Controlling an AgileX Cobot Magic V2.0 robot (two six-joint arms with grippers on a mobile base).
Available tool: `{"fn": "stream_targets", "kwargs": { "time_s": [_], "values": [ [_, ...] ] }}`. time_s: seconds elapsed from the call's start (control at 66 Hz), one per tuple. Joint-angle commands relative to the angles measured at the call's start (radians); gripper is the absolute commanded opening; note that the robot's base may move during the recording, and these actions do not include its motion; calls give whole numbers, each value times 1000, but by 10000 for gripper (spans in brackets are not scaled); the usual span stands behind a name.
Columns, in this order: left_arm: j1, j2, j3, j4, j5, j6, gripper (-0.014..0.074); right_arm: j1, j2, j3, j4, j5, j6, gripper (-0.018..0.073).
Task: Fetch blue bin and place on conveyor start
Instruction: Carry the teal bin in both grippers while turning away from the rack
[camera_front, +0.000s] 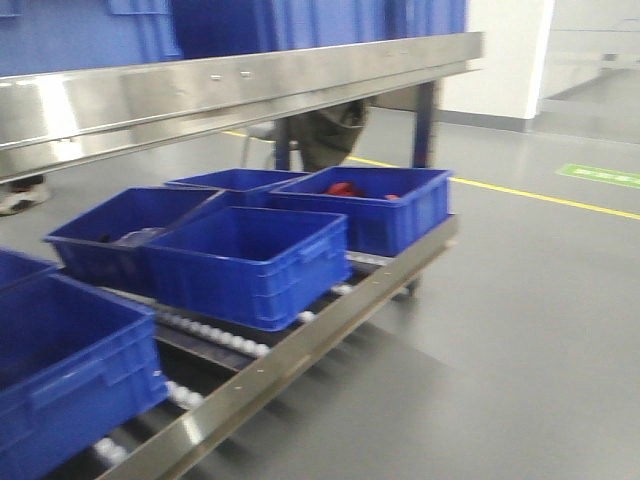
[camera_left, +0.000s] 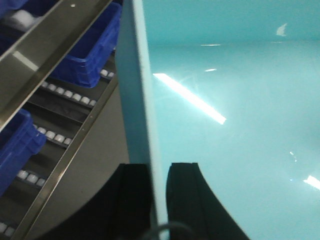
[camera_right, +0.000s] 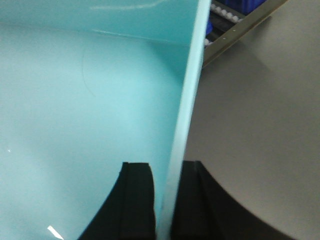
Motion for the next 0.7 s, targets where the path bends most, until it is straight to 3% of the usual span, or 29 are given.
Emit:
{"fn": "stream_targets", "kwargs": {
  "time_s": [0.0,0.682],
  "values": [
    [4,-21,-14,16,-29,18,-111,-13,-11,-9,-29,-26,-20,-151],
    [4,-21,-14,16,-29,18,-111,-13,-11,-9,-29,-26,-20,-151]
  ]
}}
